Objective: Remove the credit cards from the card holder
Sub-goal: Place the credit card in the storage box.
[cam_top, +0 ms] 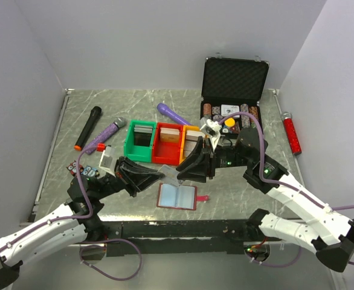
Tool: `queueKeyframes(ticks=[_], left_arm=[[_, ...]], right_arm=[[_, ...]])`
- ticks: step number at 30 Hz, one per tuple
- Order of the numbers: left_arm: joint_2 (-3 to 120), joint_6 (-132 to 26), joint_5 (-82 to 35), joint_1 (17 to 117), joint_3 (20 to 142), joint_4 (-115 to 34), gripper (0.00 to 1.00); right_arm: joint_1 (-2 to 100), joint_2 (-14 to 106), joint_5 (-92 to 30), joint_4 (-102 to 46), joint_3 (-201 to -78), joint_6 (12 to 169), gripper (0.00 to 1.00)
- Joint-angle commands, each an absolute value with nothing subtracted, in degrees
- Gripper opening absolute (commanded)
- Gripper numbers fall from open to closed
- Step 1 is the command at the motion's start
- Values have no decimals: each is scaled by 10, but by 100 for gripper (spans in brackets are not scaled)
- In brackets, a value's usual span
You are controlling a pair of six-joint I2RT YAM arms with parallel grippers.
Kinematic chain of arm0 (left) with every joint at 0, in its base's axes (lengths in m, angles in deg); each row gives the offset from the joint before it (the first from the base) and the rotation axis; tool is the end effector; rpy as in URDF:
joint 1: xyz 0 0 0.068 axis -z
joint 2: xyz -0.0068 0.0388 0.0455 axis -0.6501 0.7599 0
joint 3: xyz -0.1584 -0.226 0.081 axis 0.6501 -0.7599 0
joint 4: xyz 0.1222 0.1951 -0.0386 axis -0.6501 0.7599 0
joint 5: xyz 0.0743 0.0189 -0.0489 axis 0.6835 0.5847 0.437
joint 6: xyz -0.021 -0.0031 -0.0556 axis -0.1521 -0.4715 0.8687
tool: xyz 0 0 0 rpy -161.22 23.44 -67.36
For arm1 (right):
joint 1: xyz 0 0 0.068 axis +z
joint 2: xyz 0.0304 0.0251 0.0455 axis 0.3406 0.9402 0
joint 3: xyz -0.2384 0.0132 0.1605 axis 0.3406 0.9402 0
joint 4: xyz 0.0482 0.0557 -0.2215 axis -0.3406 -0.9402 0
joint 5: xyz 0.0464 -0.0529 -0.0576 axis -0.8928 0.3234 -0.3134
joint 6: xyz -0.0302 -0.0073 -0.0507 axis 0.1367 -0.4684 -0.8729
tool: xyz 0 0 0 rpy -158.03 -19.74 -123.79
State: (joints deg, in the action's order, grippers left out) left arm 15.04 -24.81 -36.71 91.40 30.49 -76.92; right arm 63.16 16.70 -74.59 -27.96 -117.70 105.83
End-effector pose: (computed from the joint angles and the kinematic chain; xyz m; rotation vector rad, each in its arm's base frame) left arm 0.0543 -0.0923 0.3367 0.5000 1.1633 -1.5984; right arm 0.0937 0.1349 0.4034 -1.0746 1.4361 1.5402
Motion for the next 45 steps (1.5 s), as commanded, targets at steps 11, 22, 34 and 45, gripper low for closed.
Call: queueKeyframes(ticks=[11, 22, 34, 45], left_arm=[[154, -245, -363, 907, 306, -792, 1], [157, -238, -366, 905, 299, -798, 1], [77, -268, -291, 899, 316, -671, 99], [2, -272, -152, 899, 312, -557, 97]], right_arm=[[630, 178, -792, -266, -1187, 1044, 28], [630, 195, -811, -268, -1193, 1042, 10], [584, 199, -815, -361, -1257, 989, 0], [567, 301, -368, -629, -1386, 699, 0]])
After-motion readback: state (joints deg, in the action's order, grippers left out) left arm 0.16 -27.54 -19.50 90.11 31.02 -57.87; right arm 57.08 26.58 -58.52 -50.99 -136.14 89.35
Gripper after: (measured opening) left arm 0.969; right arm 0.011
